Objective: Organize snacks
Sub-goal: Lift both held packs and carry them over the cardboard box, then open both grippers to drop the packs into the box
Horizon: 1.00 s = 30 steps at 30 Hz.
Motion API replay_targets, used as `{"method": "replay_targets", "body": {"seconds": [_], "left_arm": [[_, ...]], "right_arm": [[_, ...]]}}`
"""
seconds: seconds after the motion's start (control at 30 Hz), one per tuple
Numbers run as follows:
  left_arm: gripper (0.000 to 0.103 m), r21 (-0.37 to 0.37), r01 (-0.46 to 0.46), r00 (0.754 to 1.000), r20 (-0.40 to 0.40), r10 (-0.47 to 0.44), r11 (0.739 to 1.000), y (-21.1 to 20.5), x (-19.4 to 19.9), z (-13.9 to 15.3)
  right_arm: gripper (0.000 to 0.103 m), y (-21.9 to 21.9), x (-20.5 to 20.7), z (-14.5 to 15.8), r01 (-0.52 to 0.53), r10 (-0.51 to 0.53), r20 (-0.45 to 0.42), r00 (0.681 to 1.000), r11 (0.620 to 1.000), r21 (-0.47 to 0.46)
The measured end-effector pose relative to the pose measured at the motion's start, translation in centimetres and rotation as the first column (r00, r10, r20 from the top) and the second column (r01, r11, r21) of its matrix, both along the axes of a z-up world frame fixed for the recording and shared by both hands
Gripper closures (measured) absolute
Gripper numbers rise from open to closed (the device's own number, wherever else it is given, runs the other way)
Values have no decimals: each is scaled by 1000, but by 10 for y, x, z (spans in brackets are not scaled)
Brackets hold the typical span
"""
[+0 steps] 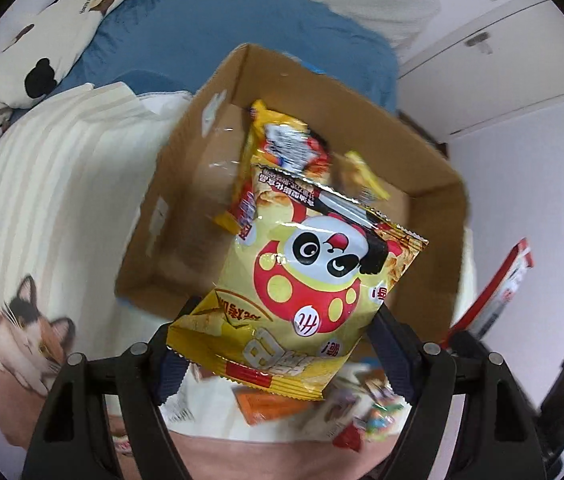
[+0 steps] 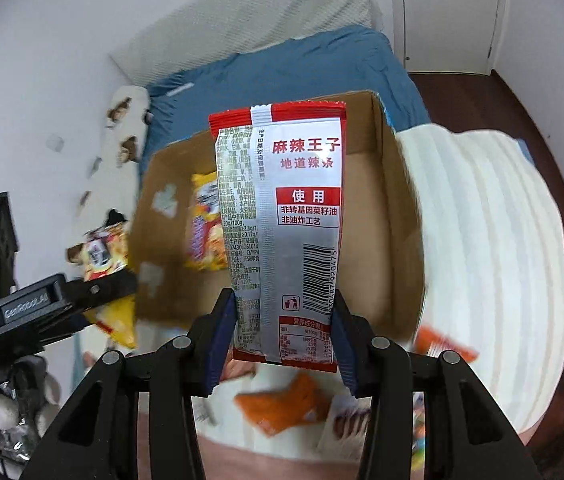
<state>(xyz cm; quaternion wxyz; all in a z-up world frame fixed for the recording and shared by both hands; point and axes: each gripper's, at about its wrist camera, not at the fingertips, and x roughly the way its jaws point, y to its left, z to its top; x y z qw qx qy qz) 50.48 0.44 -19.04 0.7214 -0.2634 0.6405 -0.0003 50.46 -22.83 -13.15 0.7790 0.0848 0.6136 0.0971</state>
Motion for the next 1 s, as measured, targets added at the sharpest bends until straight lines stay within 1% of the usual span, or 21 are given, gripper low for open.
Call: {"method": "replay_targets", "body": {"seconds": [0.1, 0.13, 0.2, 0.3, 0.4, 0.47, 0.53, 0.6, 0.63, 0.67, 0.7, 0.73, 0.87, 0.93, 1.0], "left_arm": [[24, 13, -8, 999, -38, 9, 1000, 3, 15, -18], [24, 30, -8, 999, -48, 10, 1000, 5, 18, -21], [24, 52, -3, 998, -68, 6, 999, 6, 26, -31], [24, 59, 5, 995, -97, 1, 998, 5, 33, -46], [24, 69, 13, 993, -119, -5, 998, 7, 39, -51], [24, 85, 27, 992, -124, -16, 996, 9, 42, -52], [24, 86, 27, 990, -137, -15, 996, 9, 44, -56], [23, 88, 22, 989, -146, -9, 996, 11, 46, -61], [22, 98, 25, 989, -149, -10, 995, 11, 47, -62], [18, 115, 34, 988, -155, -16, 993, 11, 48, -62], [14, 118, 45, 988, -152, -26, 992, 11, 49, -63], [8, 117, 50, 988, -149, -32, 992, 11, 49, -61], [8, 115, 53, 991, -126, -39, 992, 11, 48, -55], [8, 103, 52, 992, -116, -40, 993, 11, 47, -51], [8, 107, 62, 993, -103, -51, 992, 9, 45, -45]], "right_arm": [[55, 3, 32, -21, -11, 9, -45, 999, 999, -46], [55, 3, 40, -27, -14, 10, -56, 998, 998, -61], [55, 6, 50, -46, -29, 21, -90, 996, 996, -82], [55, 7, 69, -69, -39, 26, -136, 990, 994, -97], [55, 5, 80, -85, -46, 28, -150, 988, 991, -123], [55, 7, 90, -95, -44, 22, -169, 985, 991, -127], [55, 5, 97, -101, -35, 13, -174, 985, 992, -125], [51, 8, 102, -105, -34, 8, -169, 986, 987, -154], [43, 9, 106, -106, -33, 6, -162, 987, 986, -163], [37, 10, 108, -106, -32, 5, -162, 987, 986, -164], [25, 11, 110, -107, -29, 1, -166, 986, 985, -168], [16, 10, 111, -106, -24, -4, -167, 986, 985, -168], [9, 13, 112, -101, -43, 13, -182, 983, 986, -162], [9, 15, 110, -98, -46, 17, -184, 983, 986, -158], [9, 14, 108, -94, -41, 13, -183, 983, 988, -147]]}}
